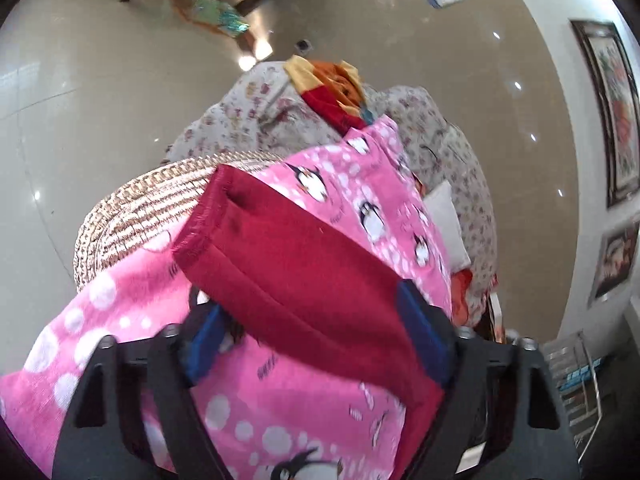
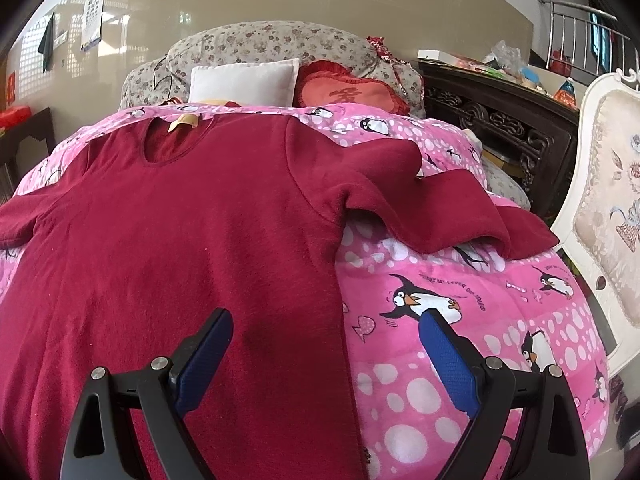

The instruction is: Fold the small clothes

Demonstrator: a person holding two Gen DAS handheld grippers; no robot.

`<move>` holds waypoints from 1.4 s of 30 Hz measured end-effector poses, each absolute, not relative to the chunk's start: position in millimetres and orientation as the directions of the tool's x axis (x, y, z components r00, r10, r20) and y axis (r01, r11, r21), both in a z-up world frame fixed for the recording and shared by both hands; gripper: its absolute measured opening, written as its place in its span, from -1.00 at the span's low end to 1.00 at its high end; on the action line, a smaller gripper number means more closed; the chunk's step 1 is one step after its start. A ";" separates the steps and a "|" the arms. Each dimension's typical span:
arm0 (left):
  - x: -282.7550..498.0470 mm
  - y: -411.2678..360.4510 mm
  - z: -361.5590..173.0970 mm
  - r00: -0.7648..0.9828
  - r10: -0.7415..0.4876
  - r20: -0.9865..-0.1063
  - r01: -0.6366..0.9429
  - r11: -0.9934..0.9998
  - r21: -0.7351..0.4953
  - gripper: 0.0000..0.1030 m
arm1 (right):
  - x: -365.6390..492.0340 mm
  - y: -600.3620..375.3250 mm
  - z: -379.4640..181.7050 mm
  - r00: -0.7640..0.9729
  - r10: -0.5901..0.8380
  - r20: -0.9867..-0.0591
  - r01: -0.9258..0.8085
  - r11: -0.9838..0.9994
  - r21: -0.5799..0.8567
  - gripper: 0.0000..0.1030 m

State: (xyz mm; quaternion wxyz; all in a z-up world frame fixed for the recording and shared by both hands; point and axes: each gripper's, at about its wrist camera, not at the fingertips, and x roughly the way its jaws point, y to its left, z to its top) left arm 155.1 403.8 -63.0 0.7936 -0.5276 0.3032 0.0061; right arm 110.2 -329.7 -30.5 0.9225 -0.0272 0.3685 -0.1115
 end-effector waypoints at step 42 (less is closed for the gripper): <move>238.3 -173.4 -2.9 0.501 -0.666 -0.552 0.444 0.746 -0.497 -0.90 | 82.0 -349.0 -14.8 0.792 -0.214 -0.572 0.258 0.966 -0.005 0.81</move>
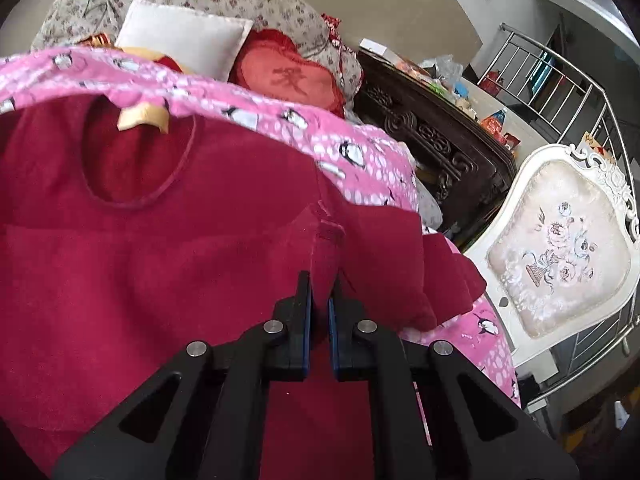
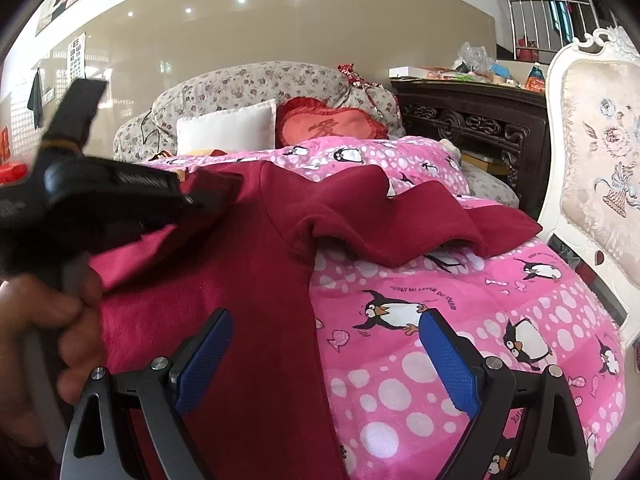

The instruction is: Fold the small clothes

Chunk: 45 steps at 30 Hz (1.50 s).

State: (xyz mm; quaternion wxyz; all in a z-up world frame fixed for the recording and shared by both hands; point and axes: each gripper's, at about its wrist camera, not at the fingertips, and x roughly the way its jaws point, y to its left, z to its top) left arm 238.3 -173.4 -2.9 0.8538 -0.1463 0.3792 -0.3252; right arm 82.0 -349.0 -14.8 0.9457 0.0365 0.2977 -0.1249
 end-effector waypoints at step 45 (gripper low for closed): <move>276.5 49.1 -9.6 0.663 -0.450 -0.598 0.006 0.802 -0.597 -0.72 | 196.8 -300.2 15.5 0.672 0.178 -0.719 -0.257 0.967 0.000 0.70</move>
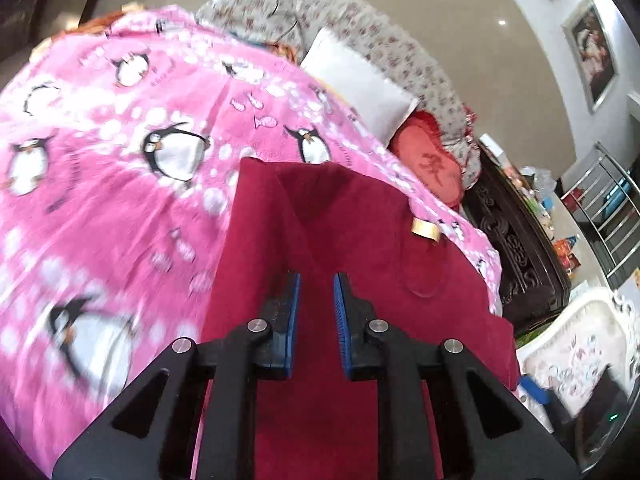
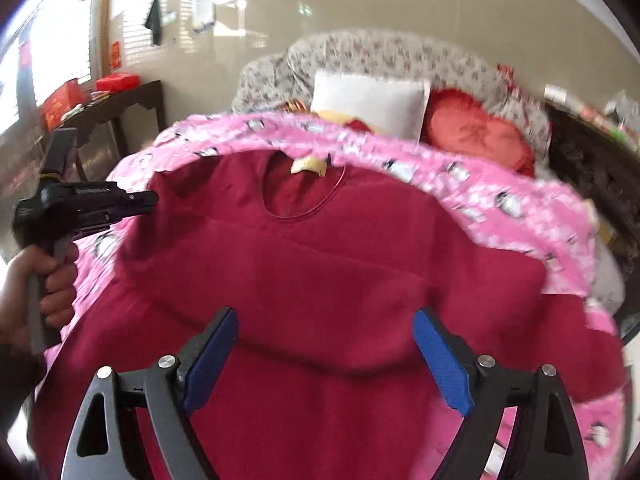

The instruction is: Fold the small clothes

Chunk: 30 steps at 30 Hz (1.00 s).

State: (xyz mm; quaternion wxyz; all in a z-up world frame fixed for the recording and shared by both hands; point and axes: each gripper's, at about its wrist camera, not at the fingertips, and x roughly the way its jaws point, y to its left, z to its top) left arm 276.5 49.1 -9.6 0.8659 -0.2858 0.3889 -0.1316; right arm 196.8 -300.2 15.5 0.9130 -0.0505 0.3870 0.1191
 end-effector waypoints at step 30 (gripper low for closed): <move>245.1 12.8 -15.2 0.738 -0.388 -0.552 0.122 0.881 -0.457 0.13 | 200.1 -417.1 37.0 0.763 -0.162 -0.625 0.127 0.987 -0.101 0.62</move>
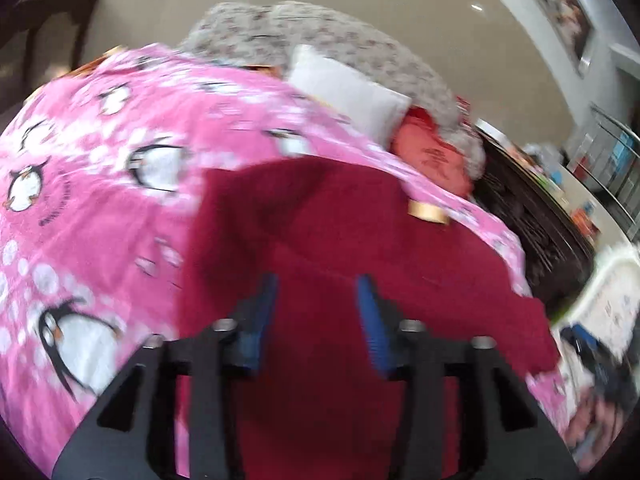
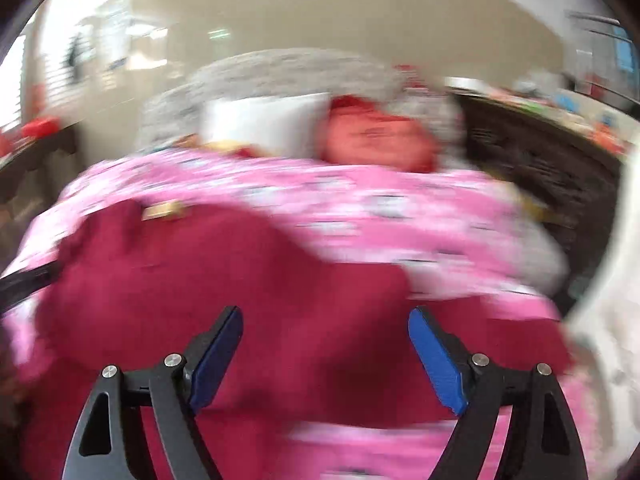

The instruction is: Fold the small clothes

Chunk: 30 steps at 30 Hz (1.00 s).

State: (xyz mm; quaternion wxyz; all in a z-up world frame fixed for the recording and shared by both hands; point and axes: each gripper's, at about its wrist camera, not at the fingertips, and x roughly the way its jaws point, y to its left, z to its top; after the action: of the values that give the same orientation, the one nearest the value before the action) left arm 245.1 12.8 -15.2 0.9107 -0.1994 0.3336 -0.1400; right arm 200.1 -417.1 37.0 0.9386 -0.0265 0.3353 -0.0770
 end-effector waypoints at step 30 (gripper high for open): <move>244.0 -39.1 -42.1 0.618 -0.428 -0.659 0.254 0.902 -0.348 0.22 | 152.9 -700.4 -26.0 0.759 -0.031 -0.650 0.485 0.694 0.532 -0.87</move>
State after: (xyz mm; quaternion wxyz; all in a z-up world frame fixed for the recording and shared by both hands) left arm 244.0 -39.1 -42.1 0.8927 -0.1110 0.3927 -0.1911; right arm 152.9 -700.4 -26.0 0.8654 0.3615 0.3135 -0.1490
